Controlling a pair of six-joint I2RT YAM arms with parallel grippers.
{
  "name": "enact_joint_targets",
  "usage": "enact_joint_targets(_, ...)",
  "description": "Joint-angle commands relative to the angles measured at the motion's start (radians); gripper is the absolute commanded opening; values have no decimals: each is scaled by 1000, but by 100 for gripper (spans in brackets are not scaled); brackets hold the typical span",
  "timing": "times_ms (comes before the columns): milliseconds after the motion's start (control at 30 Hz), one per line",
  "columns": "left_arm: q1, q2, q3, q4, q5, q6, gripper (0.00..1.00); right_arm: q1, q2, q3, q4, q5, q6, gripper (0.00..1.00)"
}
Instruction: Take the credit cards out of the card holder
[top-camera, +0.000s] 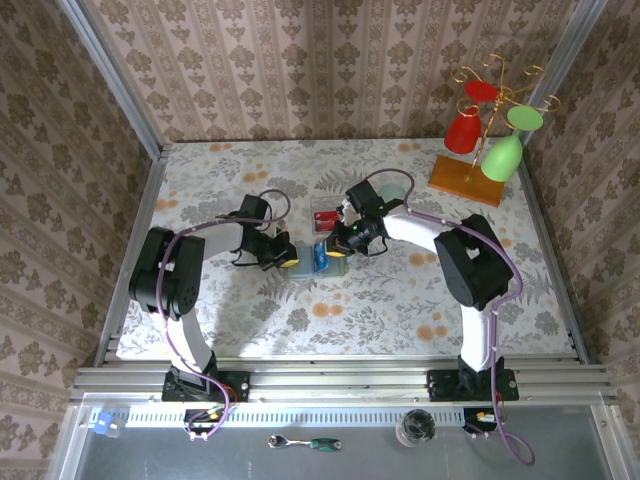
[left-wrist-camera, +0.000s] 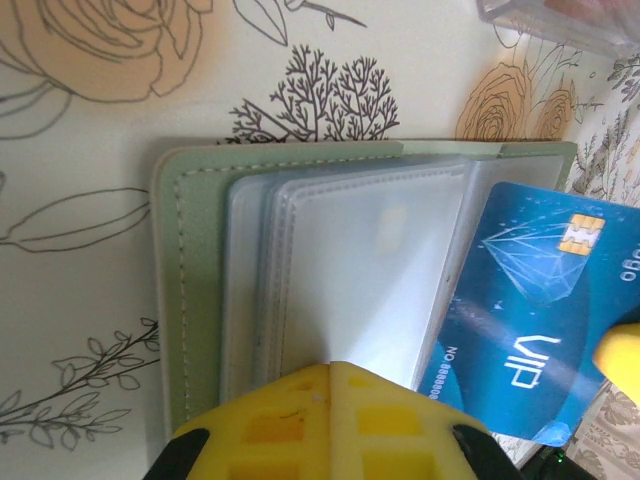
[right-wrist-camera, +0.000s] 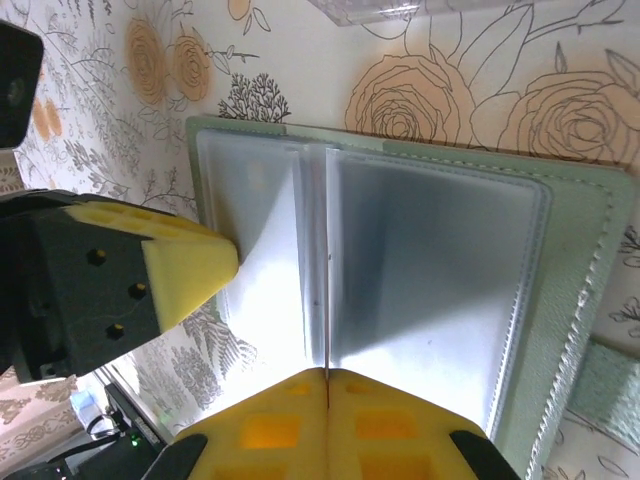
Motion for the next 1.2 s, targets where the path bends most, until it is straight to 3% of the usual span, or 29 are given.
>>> enact_joint_targets(0,8,-26,-2,19,1,-14,5,-10,-32,32,-94,2,-85,1)
enact_joint_targets(133,10,-39,9,19,5,-21,5,-22,-31,104,-231,32,-230,0)
enact_joint_targets(333,15,-59,18,17,8,-26,5,-24,-30,228,-450,214,-567,0)
enact_joint_targets(500,25,-72,16,15,6,-25,5,-18,12,369,-611,334,-971,0)
enact_joint_targets(700,42,-85,8,6,2,-24,5,-16,47,488,-685,392,-1336,0)
enact_joint_targets(900,53,-108,17,-20,-17,-17,6,-21,151,679,-767,439,-1468,0)
enact_joint_targets(1167,60,-121,17,-37,-33,-17,6,-32,337,1022,-894,432,-1526,0)
